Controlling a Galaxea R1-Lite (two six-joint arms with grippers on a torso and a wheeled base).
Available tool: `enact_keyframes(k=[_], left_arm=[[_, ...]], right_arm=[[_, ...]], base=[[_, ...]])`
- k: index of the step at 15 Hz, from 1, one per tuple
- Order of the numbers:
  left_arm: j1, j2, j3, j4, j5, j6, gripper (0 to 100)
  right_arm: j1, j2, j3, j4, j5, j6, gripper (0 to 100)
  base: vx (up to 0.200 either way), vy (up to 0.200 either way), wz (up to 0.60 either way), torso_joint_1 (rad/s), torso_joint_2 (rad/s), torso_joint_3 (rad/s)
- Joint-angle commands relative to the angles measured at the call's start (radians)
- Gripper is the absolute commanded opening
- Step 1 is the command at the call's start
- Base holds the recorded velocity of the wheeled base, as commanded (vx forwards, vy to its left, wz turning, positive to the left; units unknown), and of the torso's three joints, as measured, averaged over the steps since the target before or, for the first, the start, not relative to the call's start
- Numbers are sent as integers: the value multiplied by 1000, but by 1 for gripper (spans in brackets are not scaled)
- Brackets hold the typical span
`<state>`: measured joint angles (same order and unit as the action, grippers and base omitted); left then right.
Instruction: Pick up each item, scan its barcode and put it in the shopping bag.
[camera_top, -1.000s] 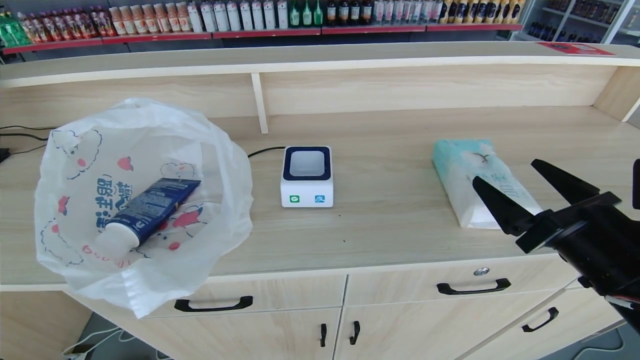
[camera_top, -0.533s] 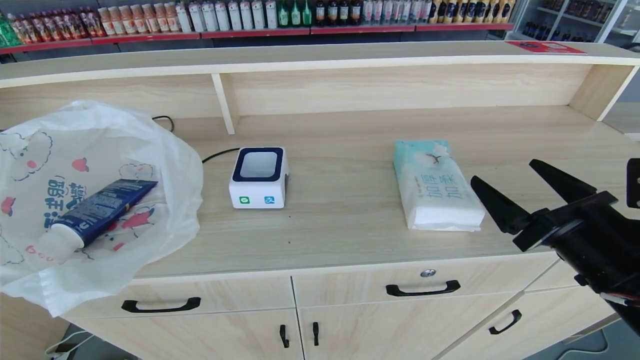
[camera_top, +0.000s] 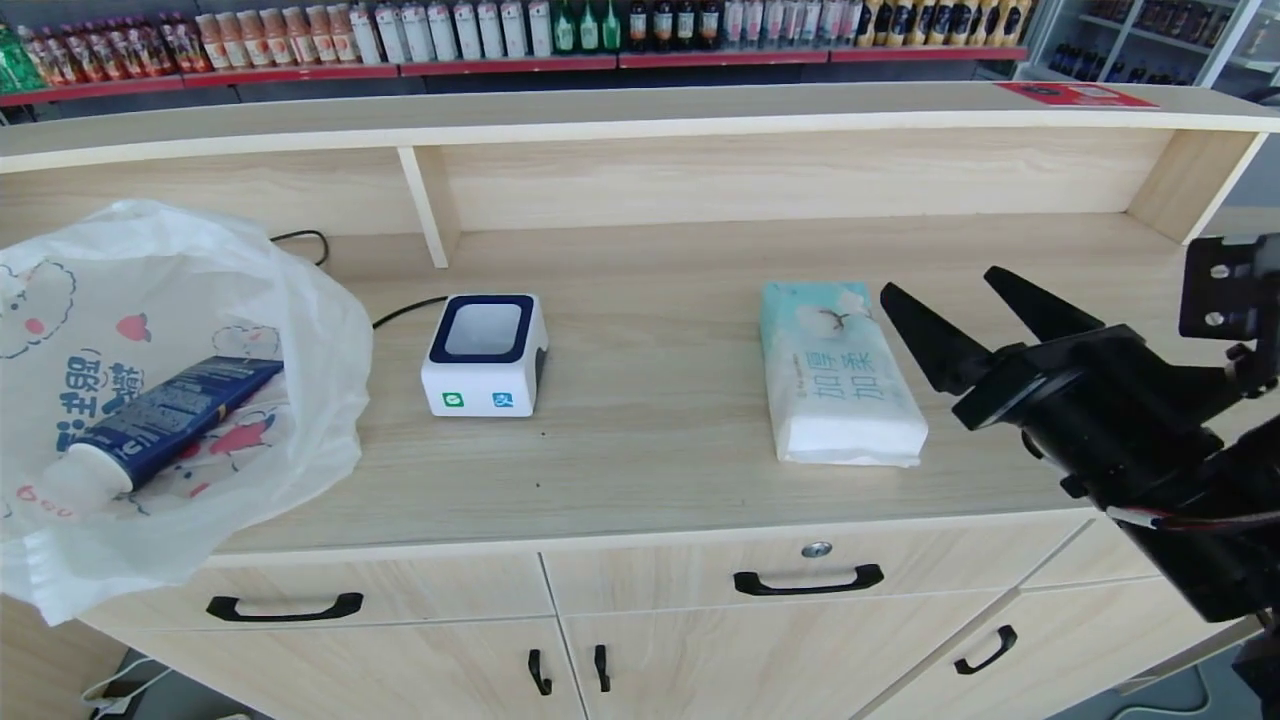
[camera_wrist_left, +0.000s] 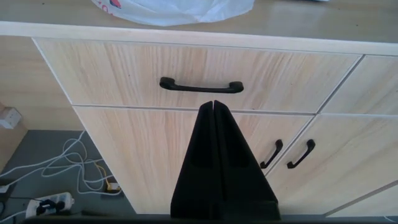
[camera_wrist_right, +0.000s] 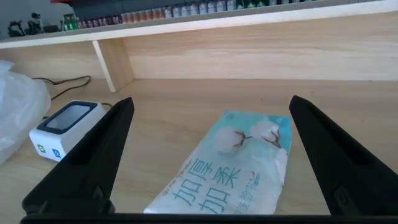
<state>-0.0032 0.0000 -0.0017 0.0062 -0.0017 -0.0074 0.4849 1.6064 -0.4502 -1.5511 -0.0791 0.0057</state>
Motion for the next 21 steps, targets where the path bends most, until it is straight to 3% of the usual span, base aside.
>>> enact_keyframes(k=[1, 3, 5, 9, 15, 21], left_arm=[[0, 0, 0, 0, 0, 0, 0], [0, 0, 0, 0, 0, 0, 0], [0, 0, 0, 0, 0, 0, 0], [0, 0, 0, 0, 0, 0, 0], [0, 0, 0, 0, 0, 0, 0], [0, 0, 0, 0, 0, 0, 0]], right_arm=[[1, 107, -96, -4, -2, 14, 100], [1, 121, -131, 2, 1, 3, 100], [1, 124, -239, 94, 1, -7, 100], [-5, 41, -452, 525, -4, 25, 100], [-43, 115, -473, 605, -60, 10, 100], [-54, 83, -656, 1082, -146, 40, 100]], base=[[0, 0, 0, 0, 0, 0], [0, 0, 0, 0, 0, 0], [0, 0, 0, 0, 0, 0], [0, 0, 0, 0, 0, 0], [0, 0, 0, 0, 0, 0], [0, 0, 0, 0, 0, 0]])
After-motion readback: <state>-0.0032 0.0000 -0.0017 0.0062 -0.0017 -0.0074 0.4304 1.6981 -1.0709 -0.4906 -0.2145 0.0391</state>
